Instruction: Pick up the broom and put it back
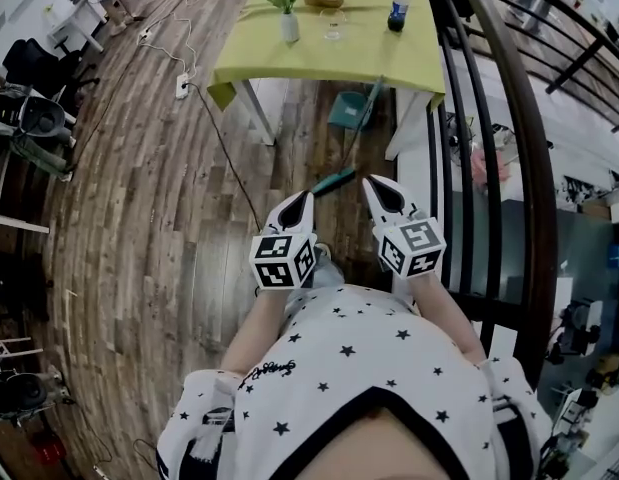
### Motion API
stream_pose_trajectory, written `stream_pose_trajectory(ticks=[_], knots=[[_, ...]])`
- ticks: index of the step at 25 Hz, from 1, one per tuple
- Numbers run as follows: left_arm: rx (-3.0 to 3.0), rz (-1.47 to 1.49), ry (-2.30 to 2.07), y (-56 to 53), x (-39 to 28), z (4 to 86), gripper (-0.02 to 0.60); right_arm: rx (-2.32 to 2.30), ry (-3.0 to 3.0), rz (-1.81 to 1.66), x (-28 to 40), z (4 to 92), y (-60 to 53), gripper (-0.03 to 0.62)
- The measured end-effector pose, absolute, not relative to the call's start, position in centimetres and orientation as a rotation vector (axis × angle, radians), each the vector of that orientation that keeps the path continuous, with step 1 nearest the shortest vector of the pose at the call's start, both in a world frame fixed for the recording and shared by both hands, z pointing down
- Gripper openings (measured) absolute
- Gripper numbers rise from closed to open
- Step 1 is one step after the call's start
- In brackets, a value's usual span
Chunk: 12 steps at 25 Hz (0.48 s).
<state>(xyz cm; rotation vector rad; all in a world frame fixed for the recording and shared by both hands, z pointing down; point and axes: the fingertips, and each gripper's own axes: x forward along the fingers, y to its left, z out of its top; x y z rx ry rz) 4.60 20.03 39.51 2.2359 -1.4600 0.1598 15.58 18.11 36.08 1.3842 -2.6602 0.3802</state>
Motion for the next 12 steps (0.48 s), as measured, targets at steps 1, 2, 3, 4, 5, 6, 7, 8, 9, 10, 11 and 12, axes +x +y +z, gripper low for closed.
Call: stream_pose_trajectory(ticks=[1,2,3,4,5,6,7,8,9,10,11,12], knots=[[2.238,0.158,-1.458,19.0,4.2,39.4,0.012,1.385,-2.659,0.377,15.2,36.0,17.1,-0.006],[2.240,0.156,-1.458,18.0,3.8,39.3,0.012,1.386,-2.658,0.373,14.8,35.8,16.1,-0.006],[2.241,0.154,-1.457,16.9,3.4,39.3,0.012,1.387,-2.657,0.370,14.4,35.8,15.1,-0.006],[2.242,0.154,-1.457,15.5,3.0,39.3,0.012,1.388,-2.654,0.369,14.0,35.8,13.8,-0.006],[2.241,0.155,-1.456,14.0,2.5,39.3,0.012,1.390,-2.650,0.369,13.6,35.8,12.2,-0.006],[2.240,0.157,-1.453,12.3,1.9,39.4,0.012,1.391,-2.645,0.370,13.1,35.9,10.5,-0.006],[2.241,0.161,-1.450,10.6,1.3,39.4,0.012,1.393,-2.640,0.371,12.6,35.9,8.8,-0.006],[2.243,0.167,-1.447,9.1,0.7,39.5,0.012,1.396,-2.635,0.373,12.0,36.0,7.3,-0.006],[2.248,0.174,-1.443,7.9,0.2,39.6,0.012,1.401,-2.630,0.374,11.6,36.1,6.1,-0.006],[2.252,0.181,-1.438,6.8,-0.2,39.6,0.012,1.406,-2.625,0.376,11.2,36.1,5.0,-0.006],[2.257,0.187,-1.432,5.9,-0.5,39.7,0.012,1.411,-2.621,0.378,10.9,36.2,4.1,-0.006],[2.260,0.192,-1.425,5.1,-0.8,39.7,0.012,1.415,-2.616,0.379,10.6,36.2,3.3,-0.006]])
